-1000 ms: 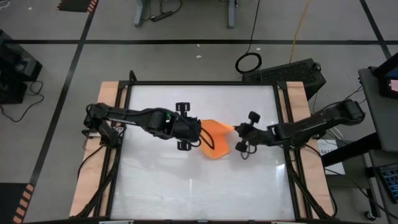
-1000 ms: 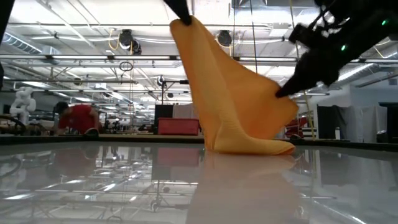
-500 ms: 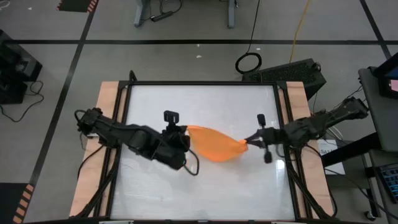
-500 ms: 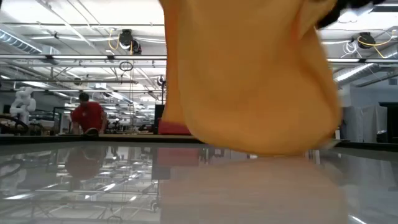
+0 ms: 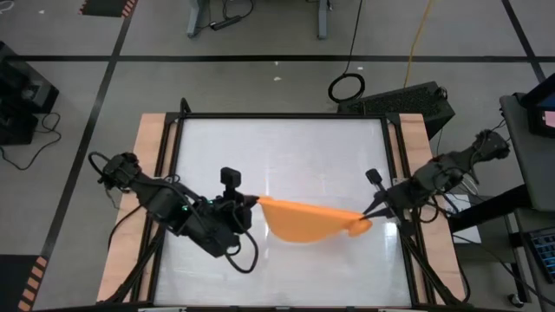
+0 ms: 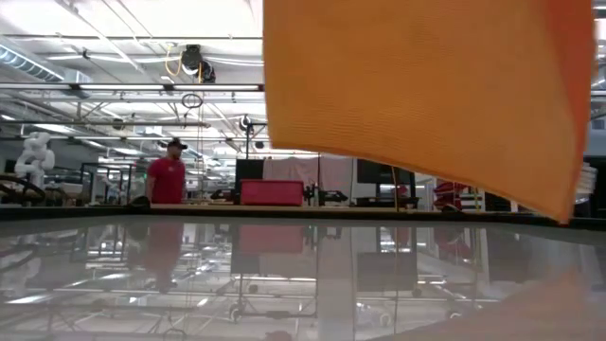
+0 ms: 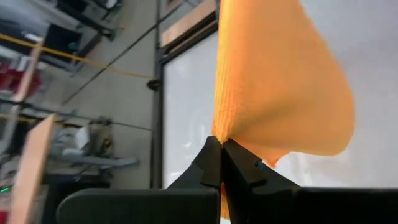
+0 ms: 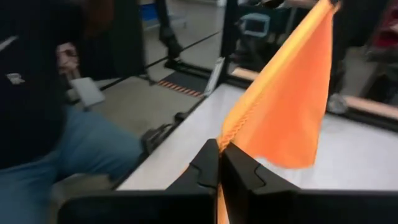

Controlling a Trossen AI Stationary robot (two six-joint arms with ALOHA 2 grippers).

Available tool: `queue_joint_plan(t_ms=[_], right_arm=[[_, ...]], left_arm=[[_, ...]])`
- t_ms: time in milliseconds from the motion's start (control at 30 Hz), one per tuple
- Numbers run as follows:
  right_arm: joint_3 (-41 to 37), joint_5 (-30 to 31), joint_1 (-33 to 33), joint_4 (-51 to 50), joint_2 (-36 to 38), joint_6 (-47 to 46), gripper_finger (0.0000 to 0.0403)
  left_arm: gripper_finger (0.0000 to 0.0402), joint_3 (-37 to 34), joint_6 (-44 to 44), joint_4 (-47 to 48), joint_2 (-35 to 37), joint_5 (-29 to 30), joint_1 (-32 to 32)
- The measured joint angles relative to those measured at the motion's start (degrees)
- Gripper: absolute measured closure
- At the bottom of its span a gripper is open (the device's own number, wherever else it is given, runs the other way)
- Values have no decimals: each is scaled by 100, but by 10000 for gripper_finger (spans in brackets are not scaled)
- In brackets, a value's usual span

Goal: Roll towel
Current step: Fold the orange towel

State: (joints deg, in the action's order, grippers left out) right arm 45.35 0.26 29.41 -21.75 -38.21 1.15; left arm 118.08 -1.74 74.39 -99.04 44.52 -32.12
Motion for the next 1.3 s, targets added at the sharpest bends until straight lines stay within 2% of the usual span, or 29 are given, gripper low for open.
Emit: queue_joint_plan(t_ms=[167,367,633,900,1000,1133,1300], right_arm=[[60,59,99,-662,-146,-508,402],[60,864,-141,-1844,-688,-935,402],[58,2350,-908,-2639,-1552,-612,402],[54,2994,-1864,-2594,-2427,-85,402],[54,3102,-2176,-2513,-2791,76,402],[54,3094,-2502,-2415,-3261,150,402],[52,2610,-2690,-2279,-3773,148,403]], left_arm=[[398,-41,291,135,-13,-139,55],[398,-574,453,156,-89,-270,751],[398,-1646,597,96,-613,-259,1994],[398,-2144,502,-189,-1109,-228,2758],[398,-2171,457,-259,-1264,-263,2899],[389,-2175,439,-380,-1462,-646,2975],[337,-2177,420,-431,-1621,-1061,2886]])
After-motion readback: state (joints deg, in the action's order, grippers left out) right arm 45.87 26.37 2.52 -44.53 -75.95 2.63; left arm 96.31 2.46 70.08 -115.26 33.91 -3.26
